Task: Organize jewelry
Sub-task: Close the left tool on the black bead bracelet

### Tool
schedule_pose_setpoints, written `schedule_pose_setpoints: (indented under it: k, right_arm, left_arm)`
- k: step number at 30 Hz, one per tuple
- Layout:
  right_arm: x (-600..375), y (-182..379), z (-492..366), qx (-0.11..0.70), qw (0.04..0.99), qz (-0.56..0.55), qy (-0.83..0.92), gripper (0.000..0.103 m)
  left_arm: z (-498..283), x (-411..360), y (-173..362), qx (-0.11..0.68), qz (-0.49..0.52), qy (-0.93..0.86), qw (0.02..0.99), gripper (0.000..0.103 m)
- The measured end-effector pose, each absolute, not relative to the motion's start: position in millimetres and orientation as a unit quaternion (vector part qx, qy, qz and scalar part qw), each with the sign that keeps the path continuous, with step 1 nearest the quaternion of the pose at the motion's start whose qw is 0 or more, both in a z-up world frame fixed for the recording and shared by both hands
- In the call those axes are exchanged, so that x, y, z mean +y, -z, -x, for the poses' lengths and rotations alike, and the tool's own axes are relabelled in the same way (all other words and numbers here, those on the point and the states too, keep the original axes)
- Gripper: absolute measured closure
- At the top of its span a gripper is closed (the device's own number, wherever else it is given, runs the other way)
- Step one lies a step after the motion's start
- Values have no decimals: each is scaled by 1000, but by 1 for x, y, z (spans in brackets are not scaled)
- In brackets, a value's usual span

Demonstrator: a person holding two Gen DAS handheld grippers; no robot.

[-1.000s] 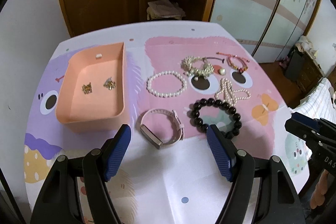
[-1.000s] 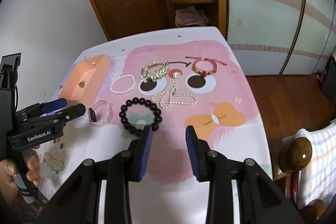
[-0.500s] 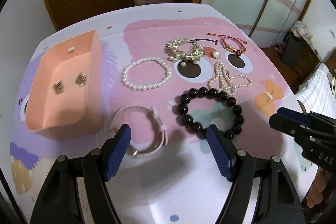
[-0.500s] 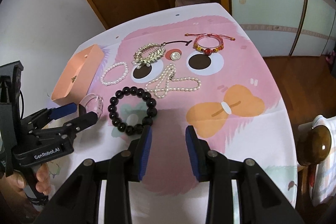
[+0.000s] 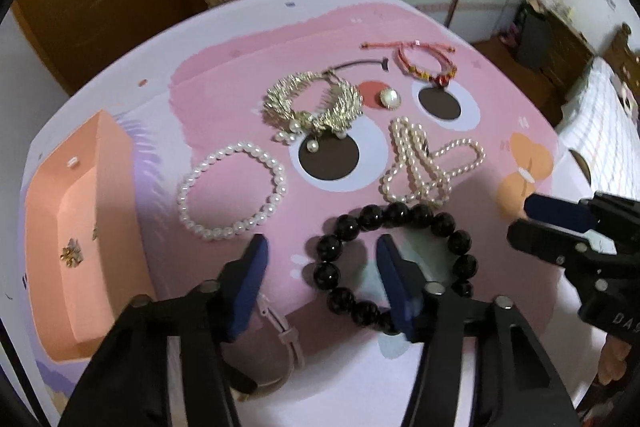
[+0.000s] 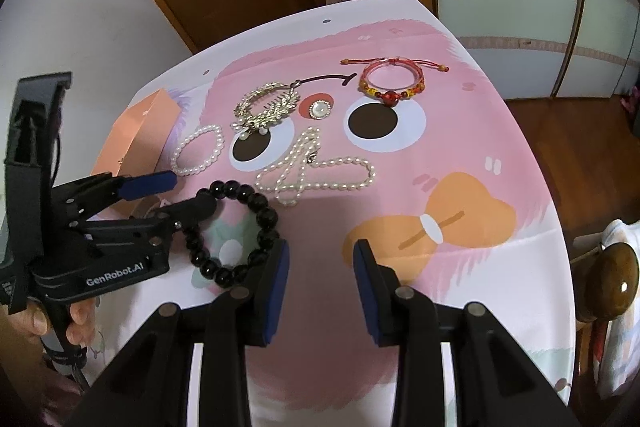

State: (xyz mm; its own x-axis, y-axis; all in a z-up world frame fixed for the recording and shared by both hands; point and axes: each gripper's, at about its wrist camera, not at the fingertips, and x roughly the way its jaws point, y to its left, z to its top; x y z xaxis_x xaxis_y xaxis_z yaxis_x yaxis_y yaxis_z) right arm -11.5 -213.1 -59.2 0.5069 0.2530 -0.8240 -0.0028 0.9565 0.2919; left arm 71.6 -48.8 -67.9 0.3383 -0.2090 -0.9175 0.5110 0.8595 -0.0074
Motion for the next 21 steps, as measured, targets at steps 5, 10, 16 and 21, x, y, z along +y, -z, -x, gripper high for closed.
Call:
schedule_pose_setpoints:
  k: [5,10,16,21]
  right_arm:
    - [-216,62,11,494,857,-127,-74,70]
    - [-223,61,9,497,855,-133,-66,70]
    - [-236,54,2,497,857,-132,-45,70]
    - [-242,46,-2,489,861,-134,-43,70]
  left_arm:
    - [-82,-51,75,551,-148,234,788,60]
    - [-89,-53,77,564,-165,247,770,61]
    - [-95,-60,76,584,-186,259,747,61]
    - [-103,-61,74,598,-195,261,732,61]
